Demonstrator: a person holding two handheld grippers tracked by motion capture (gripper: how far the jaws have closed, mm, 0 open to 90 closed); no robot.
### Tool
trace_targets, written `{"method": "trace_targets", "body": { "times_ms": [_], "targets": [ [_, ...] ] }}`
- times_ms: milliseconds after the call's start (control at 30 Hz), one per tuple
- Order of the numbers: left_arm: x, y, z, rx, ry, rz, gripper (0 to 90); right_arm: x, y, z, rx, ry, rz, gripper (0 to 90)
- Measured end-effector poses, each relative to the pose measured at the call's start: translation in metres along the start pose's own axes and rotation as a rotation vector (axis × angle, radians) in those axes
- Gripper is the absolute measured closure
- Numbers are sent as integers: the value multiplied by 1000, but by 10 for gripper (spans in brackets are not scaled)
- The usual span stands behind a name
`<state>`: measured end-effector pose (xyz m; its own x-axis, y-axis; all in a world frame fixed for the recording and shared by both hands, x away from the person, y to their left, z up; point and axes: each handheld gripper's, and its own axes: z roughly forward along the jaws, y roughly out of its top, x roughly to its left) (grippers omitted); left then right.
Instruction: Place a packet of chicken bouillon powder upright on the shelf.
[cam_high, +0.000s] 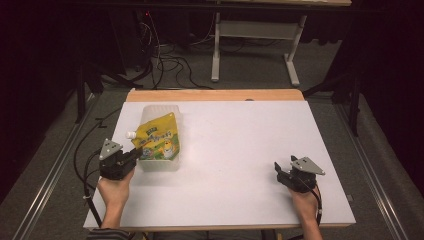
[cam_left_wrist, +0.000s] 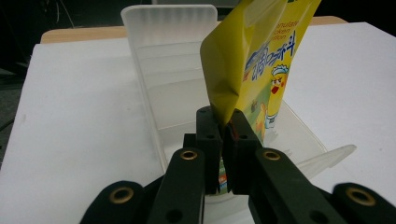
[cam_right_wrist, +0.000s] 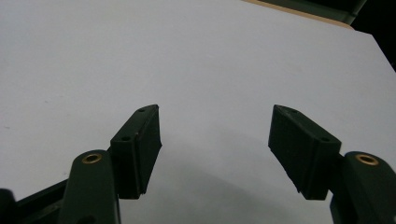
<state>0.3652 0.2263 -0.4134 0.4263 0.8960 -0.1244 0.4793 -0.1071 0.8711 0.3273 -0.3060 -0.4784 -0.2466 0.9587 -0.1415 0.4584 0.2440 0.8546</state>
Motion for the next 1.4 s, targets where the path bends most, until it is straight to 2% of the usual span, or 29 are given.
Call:
{"method": "trace_targets", "body": {
  "times_ms": [100,233,433,533,767,967,1200,1400],
  "targets": [
    [1,-1,-1,-11,12,-2,808,0,0,0,0,0,0,348],
    [2,-2,-3,-16,1,1,757,0,0,0,0,0,3,346],
    [-2,-3,-9,-49,41,9,617,0,0,0,0,0,-1,346],
    [-4,-2,-12,-47,54,16,538,0,0,0,0,-1,0,346],
    [-11,0,-22,-85,58,23,428,0,0,0,-3,0,-1,346],
    [-17,0,-28,-80,46,41,397,-1,0,-1,-6,3,7,347],
    [-24,-4,-31,-74,37,41,384,-1,0,-1,-6,3,6,347],
    [-32,-7,-33,-82,12,52,375,-1,0,-1,-5,4,1,347]
  ]
}}
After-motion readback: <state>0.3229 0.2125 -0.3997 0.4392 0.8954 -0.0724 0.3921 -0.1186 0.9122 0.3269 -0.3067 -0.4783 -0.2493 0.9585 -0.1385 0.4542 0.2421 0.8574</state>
